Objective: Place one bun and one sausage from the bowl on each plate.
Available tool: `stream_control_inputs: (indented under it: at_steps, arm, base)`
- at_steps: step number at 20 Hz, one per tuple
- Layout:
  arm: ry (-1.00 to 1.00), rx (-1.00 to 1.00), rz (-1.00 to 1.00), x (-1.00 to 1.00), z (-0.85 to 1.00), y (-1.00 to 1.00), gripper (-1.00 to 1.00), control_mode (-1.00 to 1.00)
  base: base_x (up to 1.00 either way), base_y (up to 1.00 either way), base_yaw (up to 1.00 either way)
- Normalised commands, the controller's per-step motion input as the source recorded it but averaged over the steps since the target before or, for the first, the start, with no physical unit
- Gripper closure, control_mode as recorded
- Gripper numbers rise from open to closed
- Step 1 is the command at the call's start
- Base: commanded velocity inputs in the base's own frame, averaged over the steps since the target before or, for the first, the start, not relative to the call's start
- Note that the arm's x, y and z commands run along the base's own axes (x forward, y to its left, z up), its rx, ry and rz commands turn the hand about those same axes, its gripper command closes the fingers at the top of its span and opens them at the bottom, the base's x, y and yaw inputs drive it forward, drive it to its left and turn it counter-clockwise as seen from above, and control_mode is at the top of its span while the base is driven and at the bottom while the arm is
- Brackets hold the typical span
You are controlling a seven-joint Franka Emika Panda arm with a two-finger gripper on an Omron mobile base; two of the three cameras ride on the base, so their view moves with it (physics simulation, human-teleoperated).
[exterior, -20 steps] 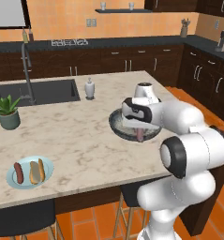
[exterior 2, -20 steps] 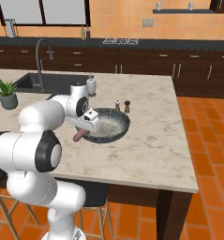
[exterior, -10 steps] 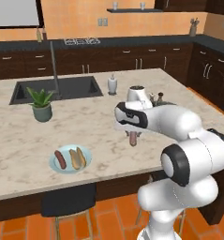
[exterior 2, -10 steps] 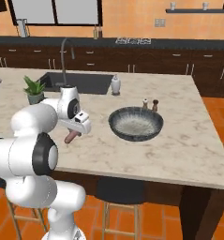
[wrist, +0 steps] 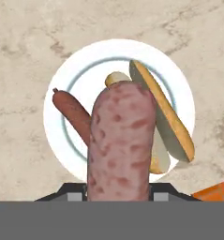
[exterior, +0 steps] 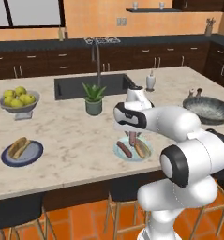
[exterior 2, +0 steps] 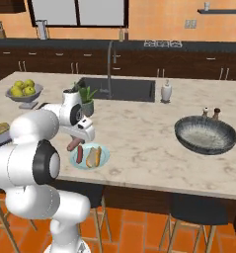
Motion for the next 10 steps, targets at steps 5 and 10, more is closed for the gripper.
stream_control_inputs:
  at_steps: [5, 10]
  arm:
    - [0.00, 0.00, 0.00, 0.00, 0.00, 0.00, 1.00, 1.00]
    - [0.00, 0.00, 0.00, 0.00, 0.00, 0.00, 1.00, 1.00]
  base:
    - [0.06, 1.00, 0.00]
    - [0.16, 1.00, 0.00]
